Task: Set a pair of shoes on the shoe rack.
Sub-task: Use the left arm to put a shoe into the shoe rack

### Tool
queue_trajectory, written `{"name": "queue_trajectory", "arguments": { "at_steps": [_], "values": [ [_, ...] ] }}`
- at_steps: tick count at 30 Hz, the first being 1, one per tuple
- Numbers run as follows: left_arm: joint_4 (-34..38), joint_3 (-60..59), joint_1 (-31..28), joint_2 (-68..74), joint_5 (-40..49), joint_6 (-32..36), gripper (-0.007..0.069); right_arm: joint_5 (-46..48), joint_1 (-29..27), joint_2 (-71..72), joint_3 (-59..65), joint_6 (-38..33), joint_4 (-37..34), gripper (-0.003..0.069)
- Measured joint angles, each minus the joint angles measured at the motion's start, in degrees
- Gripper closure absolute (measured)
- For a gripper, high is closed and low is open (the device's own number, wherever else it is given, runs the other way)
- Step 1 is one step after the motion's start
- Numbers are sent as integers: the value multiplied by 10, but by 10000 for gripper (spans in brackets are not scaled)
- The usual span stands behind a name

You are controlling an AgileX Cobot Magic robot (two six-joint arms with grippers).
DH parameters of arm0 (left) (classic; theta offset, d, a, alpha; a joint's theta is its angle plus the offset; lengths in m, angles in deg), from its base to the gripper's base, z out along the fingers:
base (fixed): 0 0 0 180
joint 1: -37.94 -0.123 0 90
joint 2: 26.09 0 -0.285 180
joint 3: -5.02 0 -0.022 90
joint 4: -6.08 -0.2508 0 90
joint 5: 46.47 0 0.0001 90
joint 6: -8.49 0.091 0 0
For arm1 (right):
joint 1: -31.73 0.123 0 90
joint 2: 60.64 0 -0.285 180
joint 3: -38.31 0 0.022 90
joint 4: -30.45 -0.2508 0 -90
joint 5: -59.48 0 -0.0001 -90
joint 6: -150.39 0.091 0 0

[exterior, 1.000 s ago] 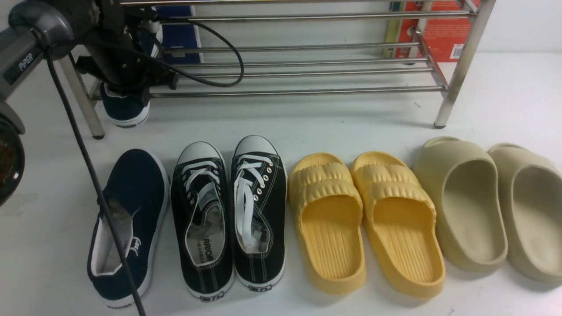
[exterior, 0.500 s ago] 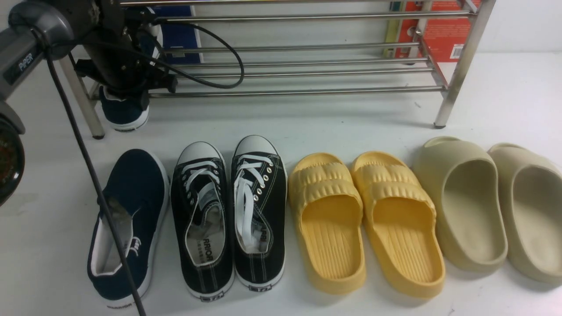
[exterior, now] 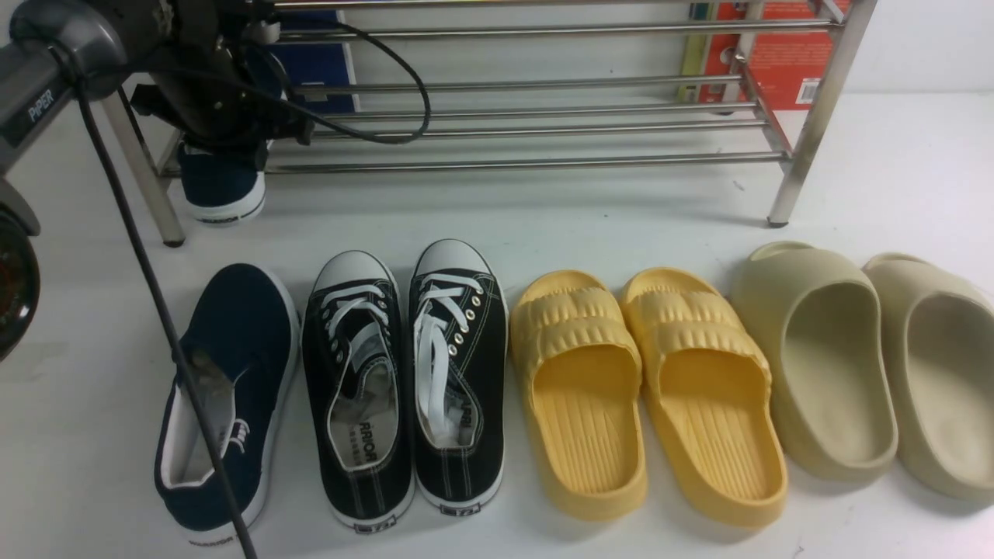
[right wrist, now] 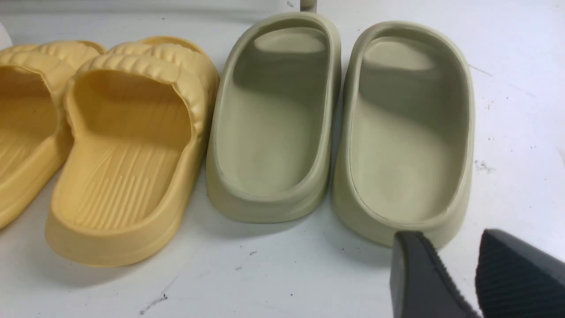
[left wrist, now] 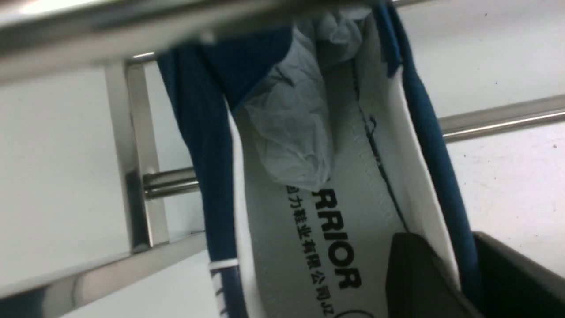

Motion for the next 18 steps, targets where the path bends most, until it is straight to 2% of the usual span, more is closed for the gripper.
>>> {"name": "queue_trajectory", "arguments": {
  "at_steps": [8, 12, 14, 17, 18],
  "values": [
    [22, 0, 0, -32, -1, -14, 378, 0, 0, 0, 0, 0, 0, 419],
    [30, 0, 0, -55, 11, -28, 362, 0, 0, 0, 0, 0, 0, 419],
    [38, 0, 0, -75, 53, -46, 382, 0, 0, 0, 0, 0, 0, 419],
    [60, -8, 0, -112, 123, -81, 490, 0, 0, 0, 0, 0, 0, 419],
    [60, -10, 0, -115, 123, -83, 501, 0, 0, 0, 0, 0, 0, 419]
  ]
}}
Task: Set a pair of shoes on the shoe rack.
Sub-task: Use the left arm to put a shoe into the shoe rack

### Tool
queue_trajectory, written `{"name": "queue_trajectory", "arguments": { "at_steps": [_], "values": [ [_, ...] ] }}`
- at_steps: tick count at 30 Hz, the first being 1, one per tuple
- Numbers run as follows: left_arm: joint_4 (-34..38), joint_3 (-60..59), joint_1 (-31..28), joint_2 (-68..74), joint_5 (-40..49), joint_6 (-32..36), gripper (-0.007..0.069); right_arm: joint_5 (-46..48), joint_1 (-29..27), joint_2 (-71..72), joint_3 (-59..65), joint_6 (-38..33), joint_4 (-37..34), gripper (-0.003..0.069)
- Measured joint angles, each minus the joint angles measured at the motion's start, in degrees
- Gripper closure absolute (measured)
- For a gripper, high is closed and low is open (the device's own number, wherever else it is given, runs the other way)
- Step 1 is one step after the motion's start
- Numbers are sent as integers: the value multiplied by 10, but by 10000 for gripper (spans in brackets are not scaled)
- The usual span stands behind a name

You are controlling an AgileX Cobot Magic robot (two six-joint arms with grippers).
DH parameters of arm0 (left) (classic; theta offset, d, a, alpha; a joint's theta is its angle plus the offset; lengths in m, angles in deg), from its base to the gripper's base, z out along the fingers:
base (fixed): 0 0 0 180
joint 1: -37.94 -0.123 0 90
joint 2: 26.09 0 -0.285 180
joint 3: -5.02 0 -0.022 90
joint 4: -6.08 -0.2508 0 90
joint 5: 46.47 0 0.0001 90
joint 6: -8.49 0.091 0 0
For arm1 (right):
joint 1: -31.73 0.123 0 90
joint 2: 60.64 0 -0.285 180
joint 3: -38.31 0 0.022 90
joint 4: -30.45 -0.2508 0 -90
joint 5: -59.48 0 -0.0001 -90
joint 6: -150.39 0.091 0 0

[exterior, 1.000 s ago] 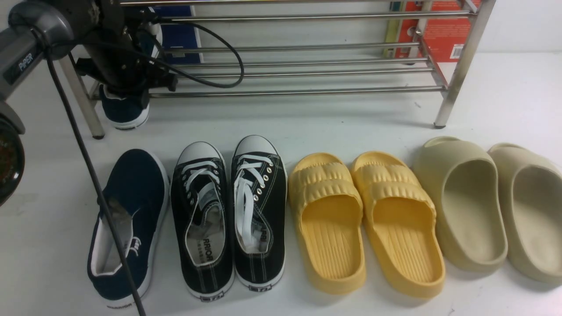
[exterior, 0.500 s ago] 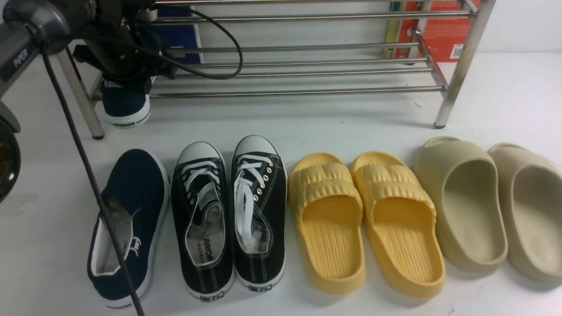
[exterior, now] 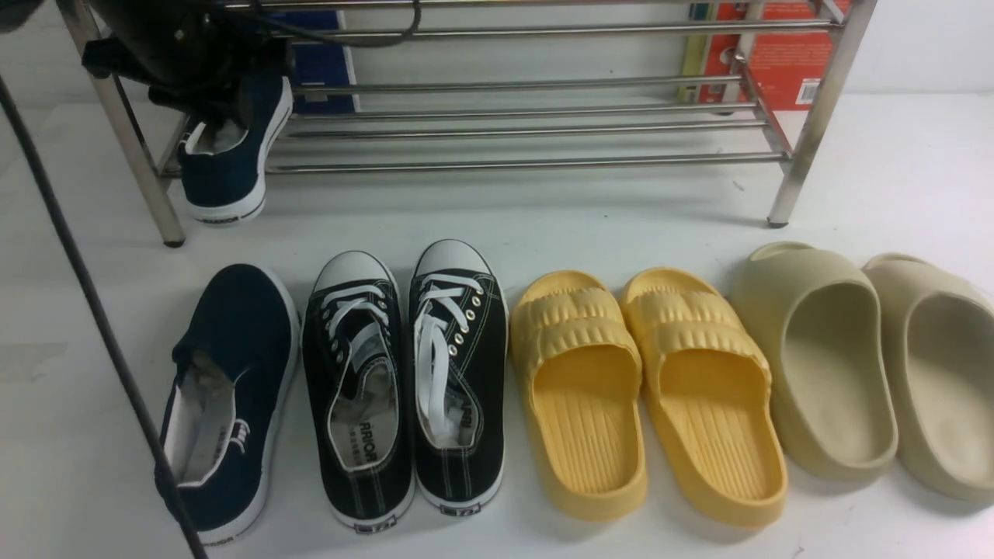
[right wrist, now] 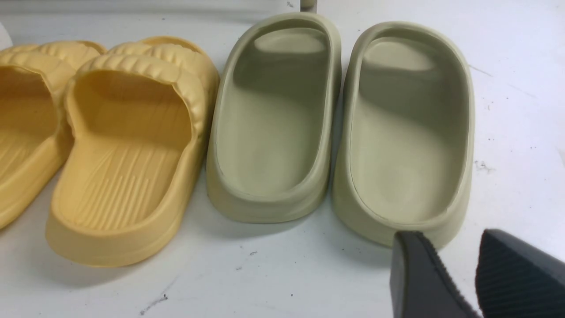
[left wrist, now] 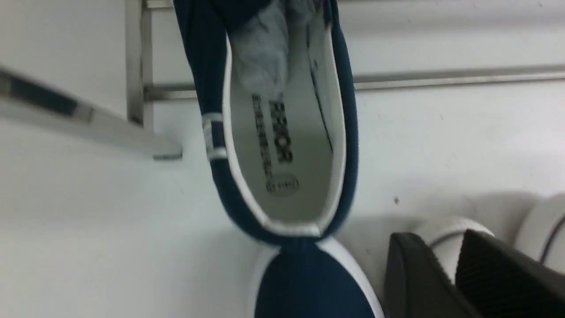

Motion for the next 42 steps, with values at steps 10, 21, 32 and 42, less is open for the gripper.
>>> {"name": "queue_trajectory", "arguments": {
  "at_steps": [10, 21, 32, 42],
  "values": [
    [19, -313, -4, -184, -91, -44, 638, 0, 0, 0, 0, 0, 0, 419],
    [-56, -385, -4, -99, -303, -48, 638, 0, 0, 0, 0, 0, 0, 419],
    [-122, -385, -5, -77, -455, -48, 638, 0, 0, 0, 0, 0, 0, 419],
    [-124, -385, -5, -79, -471, -79, 638, 0, 0, 0, 0, 0, 0, 419]
  ]
}}
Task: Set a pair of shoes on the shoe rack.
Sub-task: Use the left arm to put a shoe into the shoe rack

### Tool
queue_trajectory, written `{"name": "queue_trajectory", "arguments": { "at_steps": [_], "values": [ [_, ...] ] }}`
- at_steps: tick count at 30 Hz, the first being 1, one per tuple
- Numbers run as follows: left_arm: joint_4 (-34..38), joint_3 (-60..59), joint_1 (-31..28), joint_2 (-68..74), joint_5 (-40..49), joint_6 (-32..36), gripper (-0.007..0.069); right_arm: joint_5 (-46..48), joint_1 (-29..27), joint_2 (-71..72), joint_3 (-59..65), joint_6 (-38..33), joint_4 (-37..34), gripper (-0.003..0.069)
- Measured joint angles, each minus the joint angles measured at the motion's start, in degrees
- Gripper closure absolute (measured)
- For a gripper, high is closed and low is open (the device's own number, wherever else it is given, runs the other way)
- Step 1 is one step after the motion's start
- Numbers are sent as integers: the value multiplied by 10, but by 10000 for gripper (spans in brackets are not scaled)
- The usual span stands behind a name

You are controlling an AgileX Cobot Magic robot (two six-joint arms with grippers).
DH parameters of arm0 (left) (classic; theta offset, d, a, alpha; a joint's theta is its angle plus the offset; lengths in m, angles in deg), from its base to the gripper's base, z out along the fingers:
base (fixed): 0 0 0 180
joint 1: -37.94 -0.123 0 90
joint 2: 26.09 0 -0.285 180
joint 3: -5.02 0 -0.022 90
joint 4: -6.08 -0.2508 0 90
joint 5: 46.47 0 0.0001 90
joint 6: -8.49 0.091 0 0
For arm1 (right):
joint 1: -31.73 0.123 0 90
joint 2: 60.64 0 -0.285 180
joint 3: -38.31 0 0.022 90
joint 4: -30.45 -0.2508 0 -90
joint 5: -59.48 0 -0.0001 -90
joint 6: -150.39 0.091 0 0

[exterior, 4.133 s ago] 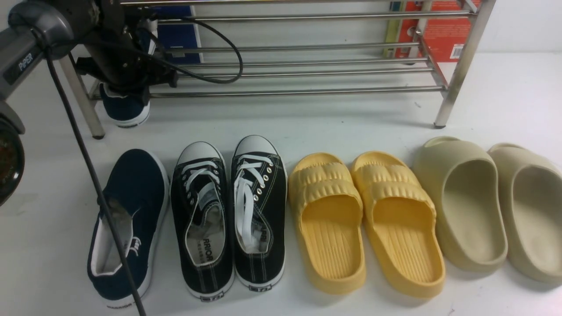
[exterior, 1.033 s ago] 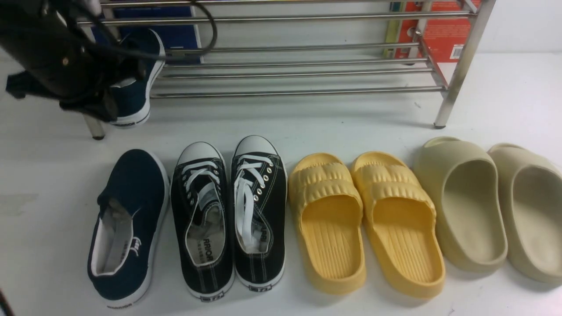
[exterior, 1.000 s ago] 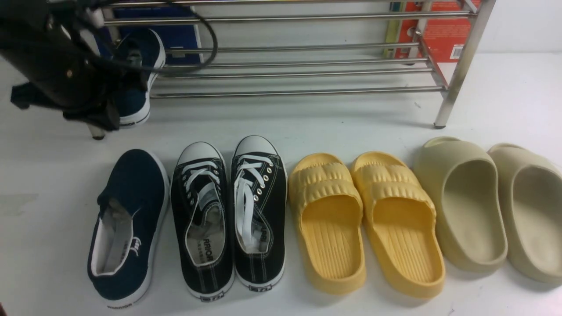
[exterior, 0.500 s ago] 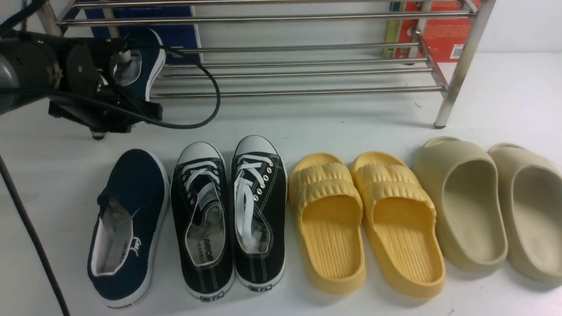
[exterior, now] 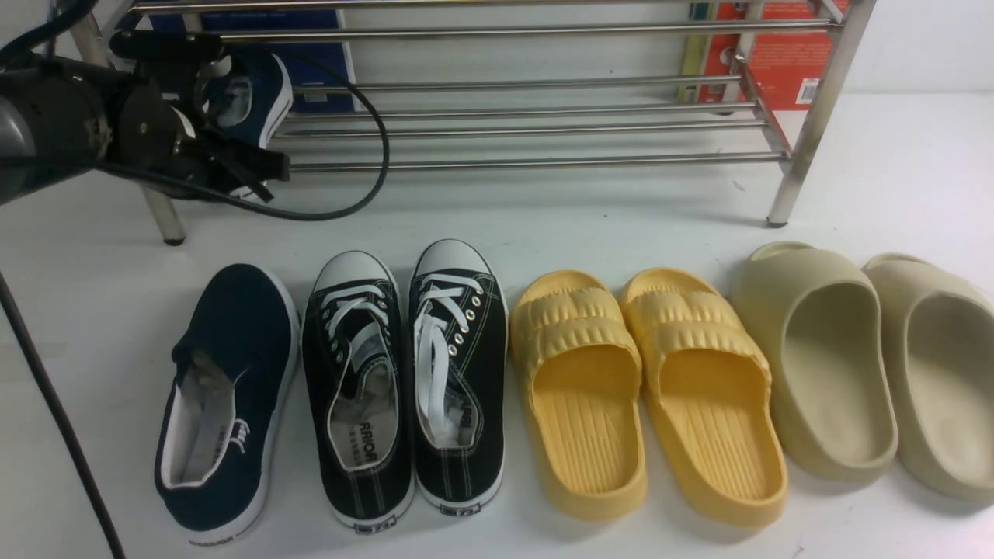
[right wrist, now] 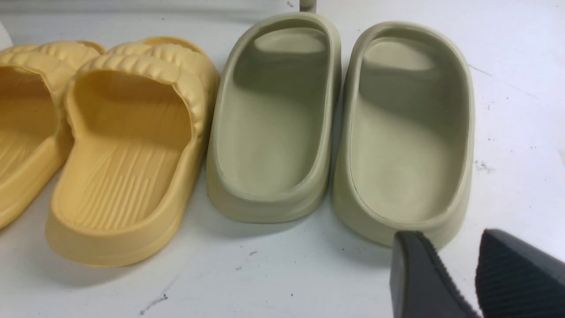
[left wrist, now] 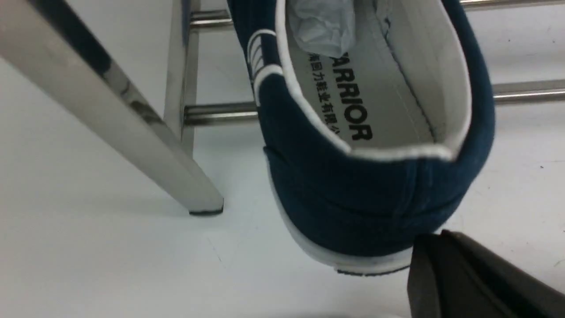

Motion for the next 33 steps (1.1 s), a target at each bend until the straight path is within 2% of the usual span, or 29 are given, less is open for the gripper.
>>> {"name": "queue_trajectory", "arguments": {
  "at_steps": [5, 9, 14, 19, 23, 29, 33],
  "values": [
    [35, 0, 0, -28, 81, -18, 638, 0, 0, 0, 0, 0, 0, 419],
    [78, 1, 0, -40, 152, -4, 638, 0, 0, 0, 0, 0, 0, 419],
    [89, 1, 0, -22, 162, 10, 638, 0, 0, 0, 0, 0, 0, 419],
    [52, 1, 0, 22, 82, 3, 638, 0, 0, 0, 0, 0, 0, 419],
    [-11, 8, 0, 41, 19, -32, 638, 0, 0, 0, 0, 0, 0, 419],
    [-107, 14, 0, 53, 0, -104, 638, 0, 0, 0, 0, 0, 0, 419],
    [-132, 14, 1, 55, 2, -153, 638, 0, 0, 0, 0, 0, 0, 419]
  ]
}}
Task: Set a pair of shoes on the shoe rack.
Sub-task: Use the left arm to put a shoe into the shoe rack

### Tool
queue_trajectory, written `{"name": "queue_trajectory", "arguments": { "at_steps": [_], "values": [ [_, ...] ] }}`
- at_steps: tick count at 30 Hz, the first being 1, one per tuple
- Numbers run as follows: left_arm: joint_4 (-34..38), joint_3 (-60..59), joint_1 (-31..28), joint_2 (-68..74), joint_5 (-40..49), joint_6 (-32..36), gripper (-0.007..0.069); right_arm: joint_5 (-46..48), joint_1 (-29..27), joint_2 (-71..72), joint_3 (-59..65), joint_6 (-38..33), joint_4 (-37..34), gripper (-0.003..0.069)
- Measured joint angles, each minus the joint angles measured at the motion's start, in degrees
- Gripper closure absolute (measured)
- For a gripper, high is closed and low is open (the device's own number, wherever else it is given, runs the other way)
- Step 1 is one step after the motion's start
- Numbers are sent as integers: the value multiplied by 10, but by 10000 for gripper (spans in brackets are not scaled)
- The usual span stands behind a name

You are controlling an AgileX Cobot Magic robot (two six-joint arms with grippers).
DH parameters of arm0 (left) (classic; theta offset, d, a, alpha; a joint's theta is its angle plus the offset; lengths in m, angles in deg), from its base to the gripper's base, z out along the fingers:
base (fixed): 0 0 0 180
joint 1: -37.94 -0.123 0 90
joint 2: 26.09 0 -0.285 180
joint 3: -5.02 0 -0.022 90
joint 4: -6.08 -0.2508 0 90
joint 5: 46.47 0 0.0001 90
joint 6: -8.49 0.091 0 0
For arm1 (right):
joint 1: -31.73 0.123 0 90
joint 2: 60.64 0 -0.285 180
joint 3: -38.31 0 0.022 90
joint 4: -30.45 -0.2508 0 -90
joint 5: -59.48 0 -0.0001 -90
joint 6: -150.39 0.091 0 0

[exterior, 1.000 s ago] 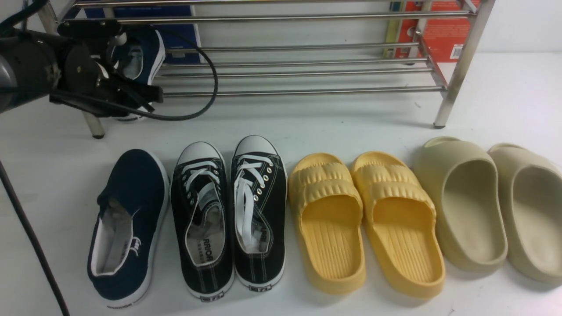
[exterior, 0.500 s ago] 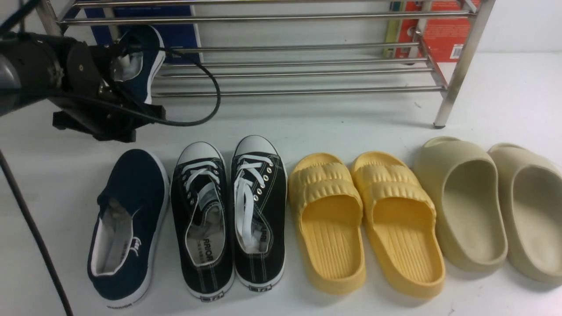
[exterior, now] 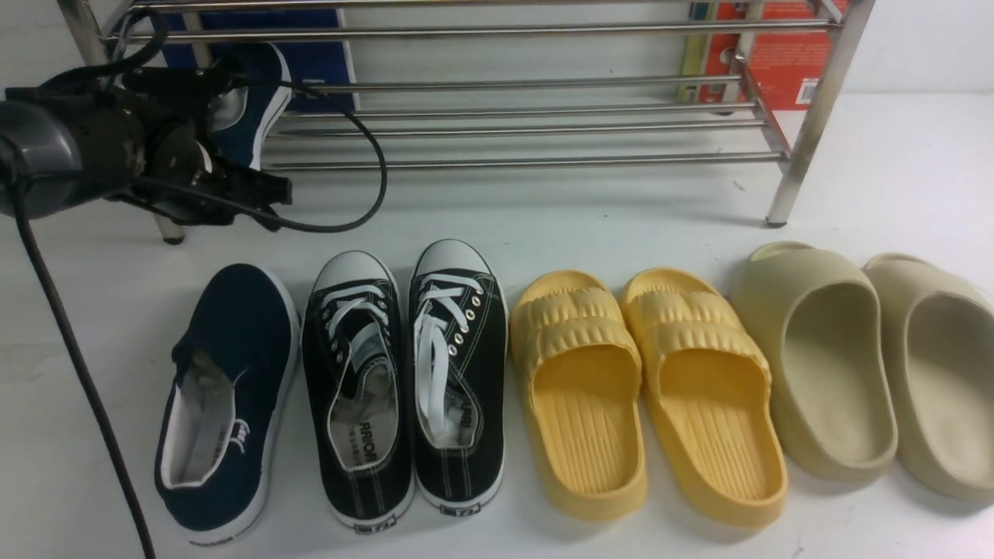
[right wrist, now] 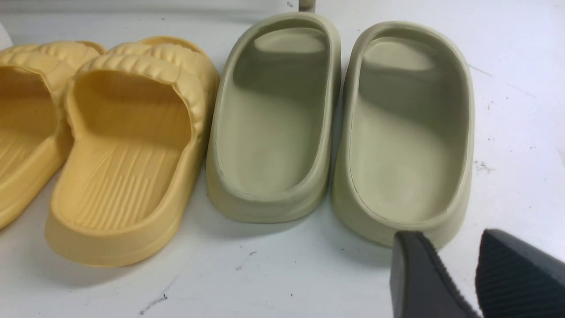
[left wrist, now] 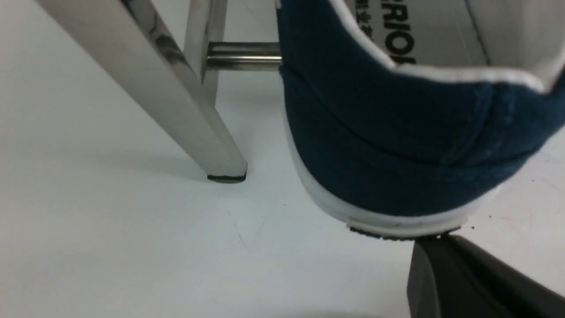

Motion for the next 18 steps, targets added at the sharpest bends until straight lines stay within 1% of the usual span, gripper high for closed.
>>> {"name": "queue_trajectory", "arguments": {
  "at_steps": [4, 6, 7, 10, 11, 12, 14, 15, 16, 17, 18],
  "values": [
    [-7, 3, 8, -10, 20, -30, 638, 0, 0, 0, 0, 0, 0, 419],
    [-9, 3, 21, -34, 57, -35, 638, 0, 0, 0, 0, 0, 0, 419],
    [-9, 3, 23, -37, 62, -36, 638, 0, 0, 0, 0, 0, 0, 419],
    [13, 3, 61, -103, 163, -30, 638, 0, 0, 0, 0, 0, 0, 419],
    [29, 3, 71, -124, 194, -21, 638, 0, 0, 0, 0, 0, 0, 419],
    [36, 3, 73, -129, 200, -18, 638, 0, 0, 0, 0, 0, 0, 419],
    [94, -12, 89, -192, 273, 21, 638, 0, 0, 0, 0, 0, 0, 419],
    [120, -25, 90, -211, 287, 33, 638, 0, 0, 0, 0, 0, 0, 419],
    [125, -28, 90, -216, 291, 39, 638, 0, 0, 0, 0, 0, 0, 419],
    [162, -57, 90, -256, 309, 56, 638, 0, 0, 0, 0, 0, 0, 419],
    [178, -74, 90, -281, 314, 64, 638, 0, 0, 0, 0, 0, 0, 419]
  ]
}}
